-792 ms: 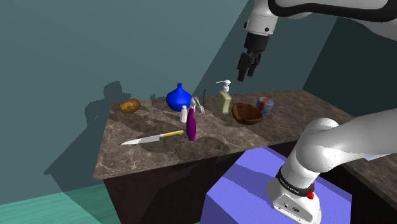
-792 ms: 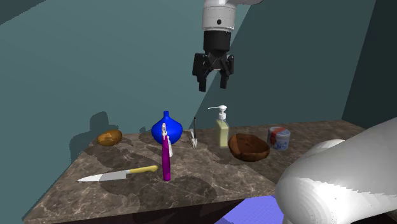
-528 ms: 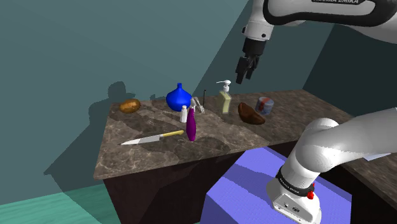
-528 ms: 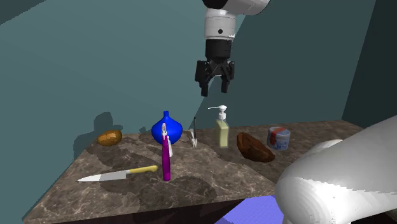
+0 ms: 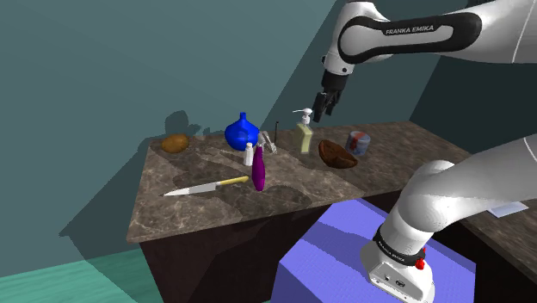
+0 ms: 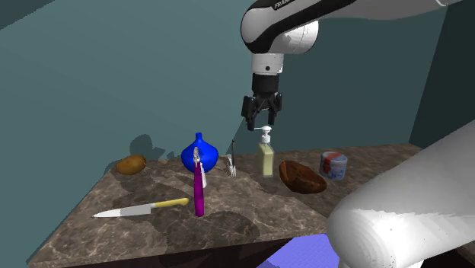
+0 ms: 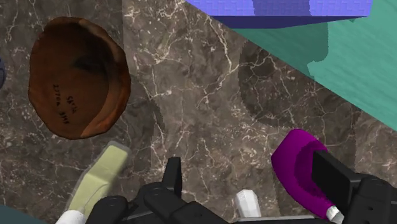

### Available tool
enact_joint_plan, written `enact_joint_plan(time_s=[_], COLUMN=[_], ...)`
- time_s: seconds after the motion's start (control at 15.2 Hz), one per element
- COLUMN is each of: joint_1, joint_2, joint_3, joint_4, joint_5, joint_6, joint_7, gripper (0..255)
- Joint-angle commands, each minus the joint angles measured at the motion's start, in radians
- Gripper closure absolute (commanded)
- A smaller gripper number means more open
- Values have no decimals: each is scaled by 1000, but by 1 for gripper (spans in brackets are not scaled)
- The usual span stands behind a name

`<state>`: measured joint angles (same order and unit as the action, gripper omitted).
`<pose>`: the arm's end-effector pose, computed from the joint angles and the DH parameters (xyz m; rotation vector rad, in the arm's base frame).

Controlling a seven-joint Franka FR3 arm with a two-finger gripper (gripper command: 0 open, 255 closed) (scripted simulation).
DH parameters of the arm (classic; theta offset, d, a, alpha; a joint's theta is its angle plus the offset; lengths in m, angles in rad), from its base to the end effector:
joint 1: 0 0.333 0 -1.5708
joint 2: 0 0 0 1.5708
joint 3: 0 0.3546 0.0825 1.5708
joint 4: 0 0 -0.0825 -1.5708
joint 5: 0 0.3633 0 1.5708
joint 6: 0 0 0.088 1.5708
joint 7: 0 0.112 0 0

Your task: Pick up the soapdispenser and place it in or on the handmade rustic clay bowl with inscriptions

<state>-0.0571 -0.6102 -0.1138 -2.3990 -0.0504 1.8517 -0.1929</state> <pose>0.3259 -0.0690 0.5649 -3.1332 -0.0830 -0.0974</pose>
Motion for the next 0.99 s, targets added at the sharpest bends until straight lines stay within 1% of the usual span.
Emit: enact_joint_plan(time_s=[0.0,0.26,0.53,0.73,0.92], joint_1=[-10,-29,-43,-51,-57], joint_2=[37,135,251,347,449], joint_3=[-22,-70,-119,-155,-188], joint_4=[-23,-33,-20,4,41], joint_5=[-15,-37,-44,-35,-11], joint_6=[73,204,330,418,500], joint_7=[-22,-68,-117,-159,-208], gripper=[0,0,0,0,0])
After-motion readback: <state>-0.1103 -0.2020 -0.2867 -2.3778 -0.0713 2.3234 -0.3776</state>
